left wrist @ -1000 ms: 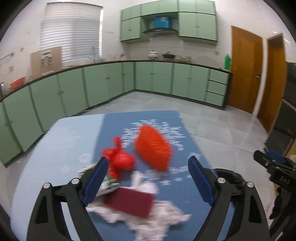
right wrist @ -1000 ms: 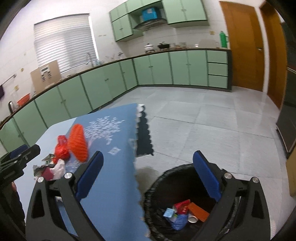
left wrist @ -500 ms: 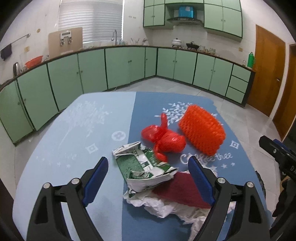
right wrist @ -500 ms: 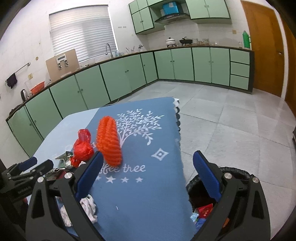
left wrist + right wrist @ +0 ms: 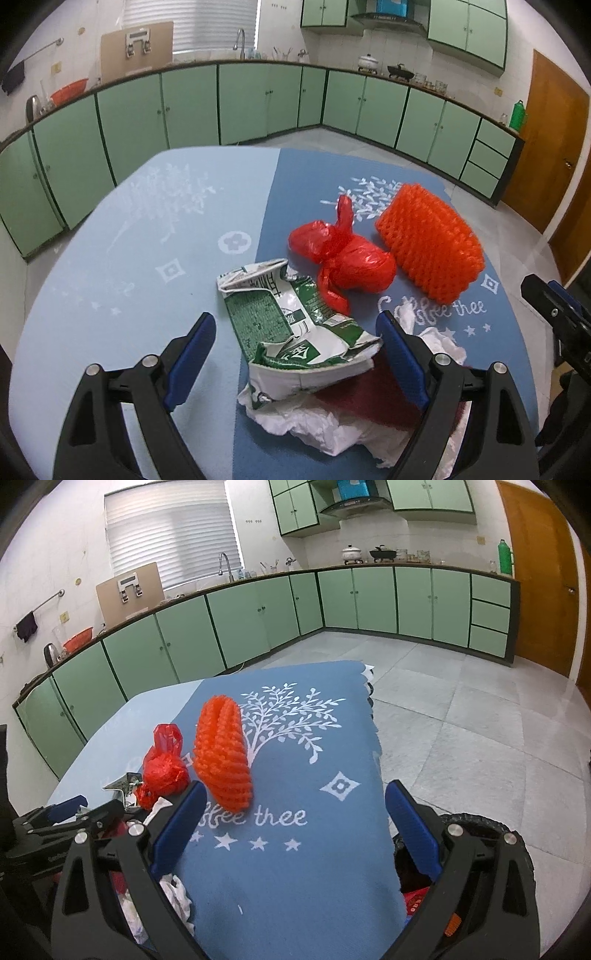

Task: Collect trash
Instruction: 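Grasp the green-and-white paper wrapper with the left tool while the right tool grasps another orange mesh sleeve, then carry the wrapper and mesh sleeve over the bin and open both tools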

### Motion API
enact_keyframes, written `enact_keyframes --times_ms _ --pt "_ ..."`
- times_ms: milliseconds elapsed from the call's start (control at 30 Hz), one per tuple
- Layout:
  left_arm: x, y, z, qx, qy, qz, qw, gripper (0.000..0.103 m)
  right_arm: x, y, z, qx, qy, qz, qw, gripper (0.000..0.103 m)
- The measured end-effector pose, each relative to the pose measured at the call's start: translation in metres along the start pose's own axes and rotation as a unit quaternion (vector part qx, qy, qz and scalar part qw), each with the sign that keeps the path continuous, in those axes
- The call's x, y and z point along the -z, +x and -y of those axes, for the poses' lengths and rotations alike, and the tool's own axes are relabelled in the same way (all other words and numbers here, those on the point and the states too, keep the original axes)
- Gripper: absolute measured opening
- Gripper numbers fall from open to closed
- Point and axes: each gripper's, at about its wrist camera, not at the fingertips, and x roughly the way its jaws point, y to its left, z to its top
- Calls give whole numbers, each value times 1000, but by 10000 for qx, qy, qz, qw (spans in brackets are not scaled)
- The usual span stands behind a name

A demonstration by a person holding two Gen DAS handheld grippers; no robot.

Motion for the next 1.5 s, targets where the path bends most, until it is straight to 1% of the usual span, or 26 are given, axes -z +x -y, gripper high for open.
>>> enact_keyframes --times_ms 100,200,233,267,433,600,767,800,833,900,967,1000,1033,1067,1100,1200,1367,1500 --pt "0 6 -1 96 -85 -124 9998 86 -1 6 -2 -20 -9 -45 10000 94" --pt "0 9 -4 272 -217 -192 9992 75 -2 10 -4 -55 -37 -87 9999 94" --pt "0 10 -5 326 -228 -213 9990 67 -2 11 -5 -65 -55 -98 9999 94" --pt "0 11 -5 367 -214 -231 9988 63 -2 13 -7 -84 -84 -117 9999 94" --pt "2 8 -8 416 -261 -168 9987 62 -8 21 -17 -183 -173 -158 9996 94" --pt "0 5 -16 380 -321 -90 9987 62 -15 31 -30 -236 -263 -187 9992 94" --pt "-3 5 -26 323 -382 -39 9987 61 -17 47 -43 -233 -397 -342 9984 93" --pt "-4 5 -27 314 -395 -32 9987 61 -18 48 -44 -241 -400 -355 9983 86" --pt "-4 5 -28 306 -404 -24 9987 61 -18 51 -44 -263 -405 -391 9981 76" --pt "-4 3 -31 296 -417 13 9987 61 -17 58 -46 -331 -420 -551 9971 73" --pt "-4 2 -32 284 -428 59 9987 61 -15 62 -47 -341 -439 -635 9964 62" --pt "-4 1 -33 281 -434 80 9986 61 -14 63 -48 -400 -454 -684 9958 49" --pt "-3 0 -34 282 -444 100 9986 61 -13 65 -48 -457 -468 -728 9952 38" --pt "-3 0 -34 286 -455 114 9985 61 -13 65 -49 -524 -493 -773 9944 32" --pt "-3 0 -35 287 -461 120 9985 61 -12 65 -49 -551 -526 -788 9940 25" --pt "-4 -2 -35 283 -465 165 9984 61 -12 59 -52 -558 -630 -690 9941 22" --pt "-3 -6 -33 258 -428 198 9986 61 -17 44 -51 -569 -652 -473 9951 22" --pt "2 -1 -36 257 -492 -19 9985 61 -19 37 -50 -588 -635 -414 9954 22"
